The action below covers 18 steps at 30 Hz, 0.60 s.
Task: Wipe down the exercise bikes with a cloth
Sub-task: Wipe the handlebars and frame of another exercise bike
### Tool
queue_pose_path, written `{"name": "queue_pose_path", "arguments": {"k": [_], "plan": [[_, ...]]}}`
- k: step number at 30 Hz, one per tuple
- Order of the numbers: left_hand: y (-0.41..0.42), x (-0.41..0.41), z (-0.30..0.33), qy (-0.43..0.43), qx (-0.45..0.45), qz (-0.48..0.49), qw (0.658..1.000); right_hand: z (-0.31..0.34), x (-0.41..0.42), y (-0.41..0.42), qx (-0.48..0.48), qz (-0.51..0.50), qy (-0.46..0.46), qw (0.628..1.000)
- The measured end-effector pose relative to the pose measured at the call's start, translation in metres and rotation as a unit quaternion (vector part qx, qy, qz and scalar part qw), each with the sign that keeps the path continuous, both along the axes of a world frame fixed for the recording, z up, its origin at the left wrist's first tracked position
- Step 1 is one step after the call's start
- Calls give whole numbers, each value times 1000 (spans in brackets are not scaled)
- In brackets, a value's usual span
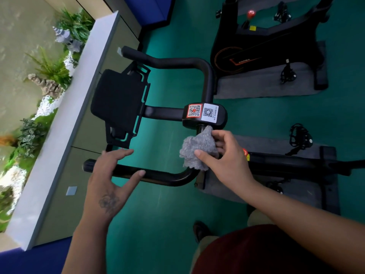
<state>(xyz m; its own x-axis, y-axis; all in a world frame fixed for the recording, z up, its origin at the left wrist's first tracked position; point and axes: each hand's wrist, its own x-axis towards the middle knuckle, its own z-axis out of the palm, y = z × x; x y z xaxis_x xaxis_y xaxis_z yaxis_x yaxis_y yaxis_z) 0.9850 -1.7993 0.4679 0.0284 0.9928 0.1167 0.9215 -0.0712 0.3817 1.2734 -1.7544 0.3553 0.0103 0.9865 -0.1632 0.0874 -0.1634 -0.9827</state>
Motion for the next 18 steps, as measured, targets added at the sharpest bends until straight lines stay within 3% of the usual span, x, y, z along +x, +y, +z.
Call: {"name": "queue_pose_path", "arguments": {"k": [6,11,18], "plan": [[-1,-40,4,30,0,-31,999,-9,-4,-6,-1,-5,45,999],[3,-61,2,89,10,-84,992,-13,-3,-16,28,1,26,999],[2,-103,-7,20,-25,-104,994,-21,-6,-41,145,7,-136,980]]}}
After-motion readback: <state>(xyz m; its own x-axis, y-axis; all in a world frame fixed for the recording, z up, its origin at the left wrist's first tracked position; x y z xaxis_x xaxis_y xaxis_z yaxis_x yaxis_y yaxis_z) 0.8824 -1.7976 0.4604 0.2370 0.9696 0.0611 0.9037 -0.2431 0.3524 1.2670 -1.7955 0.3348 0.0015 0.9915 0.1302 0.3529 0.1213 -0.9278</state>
